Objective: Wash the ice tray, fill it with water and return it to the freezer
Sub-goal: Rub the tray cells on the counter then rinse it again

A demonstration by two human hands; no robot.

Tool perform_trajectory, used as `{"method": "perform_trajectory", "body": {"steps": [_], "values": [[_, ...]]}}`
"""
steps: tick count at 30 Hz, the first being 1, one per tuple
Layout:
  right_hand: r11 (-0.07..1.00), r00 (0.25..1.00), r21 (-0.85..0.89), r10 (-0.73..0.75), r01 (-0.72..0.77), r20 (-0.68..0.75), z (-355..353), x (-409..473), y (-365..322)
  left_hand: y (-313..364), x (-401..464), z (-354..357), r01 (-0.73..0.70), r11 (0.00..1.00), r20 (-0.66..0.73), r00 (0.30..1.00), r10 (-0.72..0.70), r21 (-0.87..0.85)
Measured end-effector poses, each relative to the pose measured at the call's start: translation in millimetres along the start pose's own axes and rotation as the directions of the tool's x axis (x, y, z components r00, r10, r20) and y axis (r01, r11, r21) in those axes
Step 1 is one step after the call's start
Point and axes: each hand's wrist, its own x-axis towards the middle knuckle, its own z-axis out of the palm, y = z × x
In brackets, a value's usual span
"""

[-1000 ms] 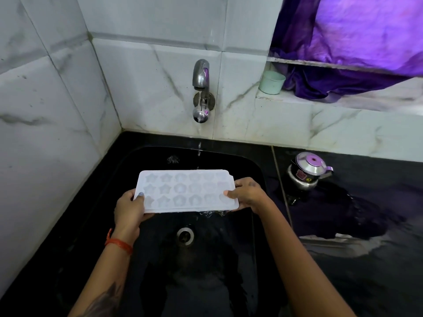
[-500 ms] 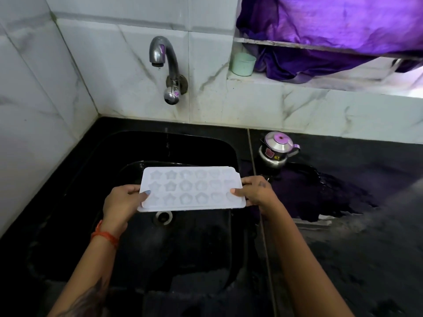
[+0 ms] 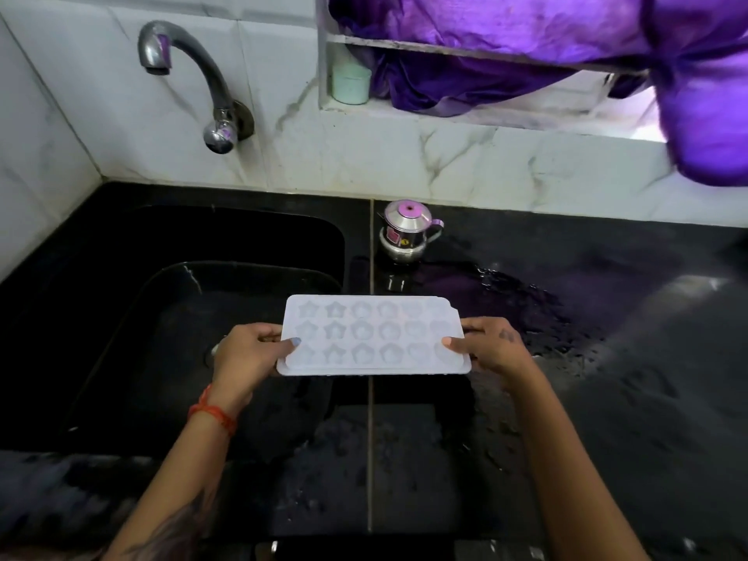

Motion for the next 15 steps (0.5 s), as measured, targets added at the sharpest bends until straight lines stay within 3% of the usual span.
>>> {"method": "perform_trajectory", "body": {"steps": [15], "values": [[0.986,0.997,0.152,0.075,-0.07,-0.026,-76,-11,72,-2,-26,99,0.014,0.998,0.042,0.999,-0.016,0.057]]}}
